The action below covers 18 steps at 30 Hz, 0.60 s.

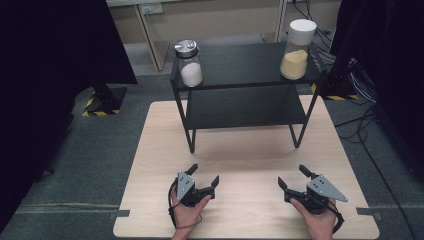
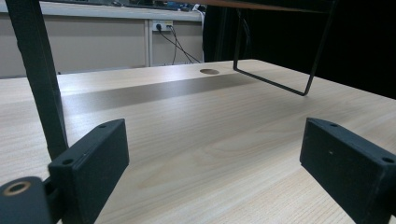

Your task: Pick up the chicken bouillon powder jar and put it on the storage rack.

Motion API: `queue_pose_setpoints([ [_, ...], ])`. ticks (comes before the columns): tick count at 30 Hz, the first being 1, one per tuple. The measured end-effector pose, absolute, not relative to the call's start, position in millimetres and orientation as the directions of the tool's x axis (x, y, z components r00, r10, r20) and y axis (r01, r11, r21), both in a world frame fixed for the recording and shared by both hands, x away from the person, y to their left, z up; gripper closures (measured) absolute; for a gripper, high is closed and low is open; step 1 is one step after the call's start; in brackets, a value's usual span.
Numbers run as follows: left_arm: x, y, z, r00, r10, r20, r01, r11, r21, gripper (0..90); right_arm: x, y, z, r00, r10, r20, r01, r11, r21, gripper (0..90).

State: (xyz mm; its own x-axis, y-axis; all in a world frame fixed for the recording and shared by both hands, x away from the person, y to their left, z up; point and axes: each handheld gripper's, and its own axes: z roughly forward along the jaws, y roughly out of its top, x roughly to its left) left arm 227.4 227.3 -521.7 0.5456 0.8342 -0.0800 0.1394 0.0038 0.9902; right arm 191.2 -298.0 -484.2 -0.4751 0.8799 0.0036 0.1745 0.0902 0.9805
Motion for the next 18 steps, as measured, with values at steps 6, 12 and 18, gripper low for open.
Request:
queue_pose_setpoints([
  [6, 227.5, 227.5, -522.0, 0.545, 0.834, -0.085, 0.141, 0.009, 0.990, 7.3, 192.7, -296.3, -489.0, -0.475, 0.880, 0.007, 0.197, 0.098, 0.976, 12.2],
  [12, 227.6, 227.6, -521.9, 0.545, 0.834, -0.086, 0.142, 0.010, 0.990, 7.3, 195.4, -296.6, -493.8, -0.473, 0.881, 0.019, 0.221, 0.098, 0.970, 12.2],
  [18, 227.7, 227.4, -521.8, 0.545, 0.834, -0.086, 0.142, 0.009, 0.990, 7.3, 196.5, -298.2, -493.9, -0.472, 0.881, 0.032, 0.230, 0.088, 0.969, 12.2],
])
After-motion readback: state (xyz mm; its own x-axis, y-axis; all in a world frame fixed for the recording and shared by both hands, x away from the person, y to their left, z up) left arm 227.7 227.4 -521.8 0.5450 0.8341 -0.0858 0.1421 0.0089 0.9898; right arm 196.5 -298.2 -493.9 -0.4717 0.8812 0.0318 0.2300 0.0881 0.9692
